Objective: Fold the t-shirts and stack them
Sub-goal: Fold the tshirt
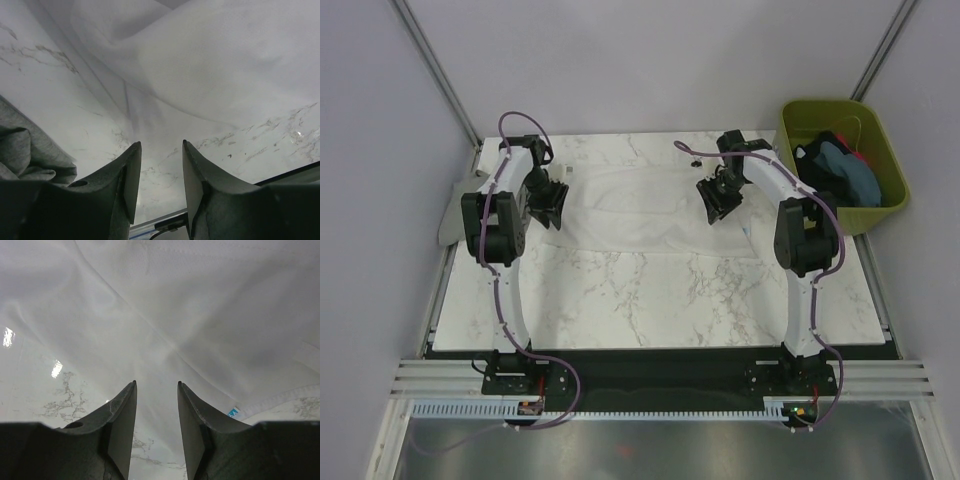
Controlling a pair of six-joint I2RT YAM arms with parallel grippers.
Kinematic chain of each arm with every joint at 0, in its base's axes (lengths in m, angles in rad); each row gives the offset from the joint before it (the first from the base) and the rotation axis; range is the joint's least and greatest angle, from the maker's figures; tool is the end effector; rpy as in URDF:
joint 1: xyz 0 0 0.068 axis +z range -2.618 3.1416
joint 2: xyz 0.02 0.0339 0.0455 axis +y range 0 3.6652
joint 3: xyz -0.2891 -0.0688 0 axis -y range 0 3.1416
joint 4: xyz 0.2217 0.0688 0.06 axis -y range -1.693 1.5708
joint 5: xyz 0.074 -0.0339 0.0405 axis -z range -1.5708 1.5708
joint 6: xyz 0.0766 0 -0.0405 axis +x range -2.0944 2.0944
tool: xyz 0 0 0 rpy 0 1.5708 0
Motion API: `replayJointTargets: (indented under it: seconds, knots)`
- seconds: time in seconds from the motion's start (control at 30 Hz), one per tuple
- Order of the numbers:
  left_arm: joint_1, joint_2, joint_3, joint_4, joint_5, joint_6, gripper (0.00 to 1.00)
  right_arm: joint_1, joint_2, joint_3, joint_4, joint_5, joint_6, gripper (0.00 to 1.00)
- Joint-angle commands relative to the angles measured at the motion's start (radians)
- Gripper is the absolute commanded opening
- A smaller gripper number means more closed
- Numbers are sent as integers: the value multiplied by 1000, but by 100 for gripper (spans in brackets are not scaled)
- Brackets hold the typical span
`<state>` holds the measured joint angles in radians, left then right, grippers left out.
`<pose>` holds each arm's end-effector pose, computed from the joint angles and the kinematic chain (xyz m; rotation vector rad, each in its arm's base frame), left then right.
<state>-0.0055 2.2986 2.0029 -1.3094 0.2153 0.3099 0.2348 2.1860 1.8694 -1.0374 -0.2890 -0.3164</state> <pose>0.4367 -0.0188 0.1734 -0.4846 -3.0840 0.3416 0.4306 0.1254 0.1936 -0.8295 2.7652 0.4069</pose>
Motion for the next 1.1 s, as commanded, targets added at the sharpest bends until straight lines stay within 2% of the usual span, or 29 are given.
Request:
replayJointTargets:
  seconds: [0.0, 0.27, 0.33, 0.7, 0.8, 0.9, 0.93, 1.07]
  knots:
    - [4, 30, 66, -8, 33, -9, 45, 1, 4, -3, -10, -29, 7, 46]
    - [4, 77, 77, 2, 18, -17, 43, 1, 38, -3, -10, -27, 0, 46]
    - [38, 94, 89, 4, 13, -20, 41, 0, 53, -7, -10, -19, -3, 46]
    - [67, 111, 92, 16, -7, -26, 37, 1, 84, -13, -15, -19, -10, 46]
    - [68, 113, 91, 12, 9, -22, 30, 1, 87, -13, -15, -13, -13, 46]
    - [68, 90, 71, 1, 16, -17, 13, 1, 95, -19, -15, 7, -15, 46]
    - [67, 79, 60, 1, 27, -15, 2, 1, 97, -22, -15, 13, -16, 45]
    - [68, 15, -27, -10, 48, -11, 2, 1, 116, -41, -18, 60, -20, 44]
